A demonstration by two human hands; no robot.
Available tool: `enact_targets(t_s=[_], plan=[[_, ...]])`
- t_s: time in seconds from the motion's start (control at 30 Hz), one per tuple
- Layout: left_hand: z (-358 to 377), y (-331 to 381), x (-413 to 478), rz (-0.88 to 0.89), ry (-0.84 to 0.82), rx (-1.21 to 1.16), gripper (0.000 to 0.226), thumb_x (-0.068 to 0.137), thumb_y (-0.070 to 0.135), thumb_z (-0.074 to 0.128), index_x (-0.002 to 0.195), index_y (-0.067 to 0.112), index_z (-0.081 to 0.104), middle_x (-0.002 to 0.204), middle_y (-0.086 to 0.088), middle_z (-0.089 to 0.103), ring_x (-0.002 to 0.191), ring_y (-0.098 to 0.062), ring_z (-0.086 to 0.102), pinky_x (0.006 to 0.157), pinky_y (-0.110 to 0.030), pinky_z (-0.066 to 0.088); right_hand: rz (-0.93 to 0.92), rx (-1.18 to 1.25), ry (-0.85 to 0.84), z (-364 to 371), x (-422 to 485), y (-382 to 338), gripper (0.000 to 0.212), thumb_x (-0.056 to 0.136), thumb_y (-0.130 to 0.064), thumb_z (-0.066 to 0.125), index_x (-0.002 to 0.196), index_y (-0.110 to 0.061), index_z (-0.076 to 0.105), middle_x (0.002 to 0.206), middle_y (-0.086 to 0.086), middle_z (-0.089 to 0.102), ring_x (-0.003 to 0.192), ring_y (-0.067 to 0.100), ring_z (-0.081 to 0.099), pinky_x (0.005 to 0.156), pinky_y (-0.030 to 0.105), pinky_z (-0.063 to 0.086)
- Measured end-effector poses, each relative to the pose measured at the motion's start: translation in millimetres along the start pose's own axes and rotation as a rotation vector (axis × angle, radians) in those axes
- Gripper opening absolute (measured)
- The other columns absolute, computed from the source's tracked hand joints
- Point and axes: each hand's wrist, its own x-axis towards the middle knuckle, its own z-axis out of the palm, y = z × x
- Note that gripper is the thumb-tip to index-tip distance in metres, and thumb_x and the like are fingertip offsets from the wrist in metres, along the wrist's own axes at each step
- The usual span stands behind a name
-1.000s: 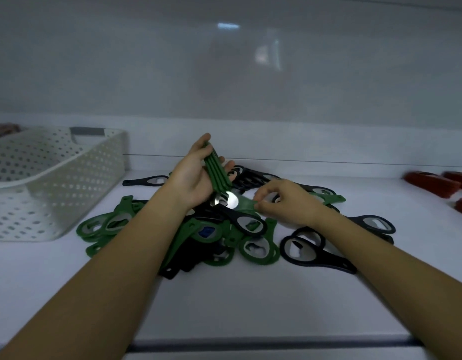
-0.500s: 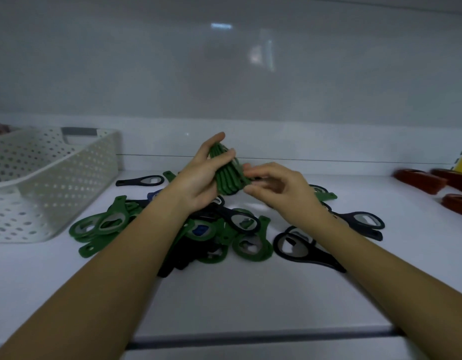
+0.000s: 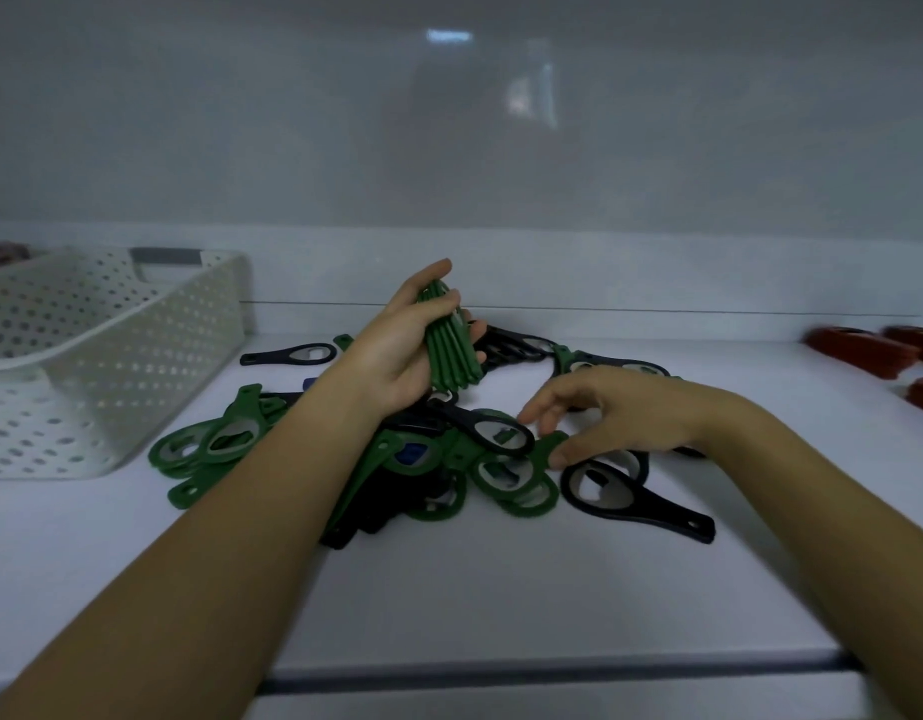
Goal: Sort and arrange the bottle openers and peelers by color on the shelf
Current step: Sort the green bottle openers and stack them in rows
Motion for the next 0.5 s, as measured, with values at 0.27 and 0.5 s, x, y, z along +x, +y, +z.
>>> enact_targets(t_s=[0.27,0.5], plan=[[-2,-1,2,0.030,0.073,-0.012,0.030,0.097,0.008,0.044,0.119,0.027,0.051,0.087,-0.011,0.050,0.081,-0.024,0.057,0.081,-0.038,0.051,0.103,0.324,0.469,-23,-5,13,0.012,0.083,-0.004,0.065,0.091,-0.011,0.068,0.083,0.006,0.068,0.072,0.019,0.063,0.066,0.018,0.053],[11,-8,-3,0.007,-0.056,-0.031,0.032,0.094,0.013,0.050,0.121,0.030,0.051,0.098,-0.009,0.055,0.088,-0.023,0.062,0.077,-0.033,0.055,-0.247,0.441,0.954,10,10,-15,0.019,0.082,-0.008,0.067,0.089,-0.027,0.066,0.087,-0.004,0.067,0.079,0.008,0.063,0.068,0.016,0.051]])
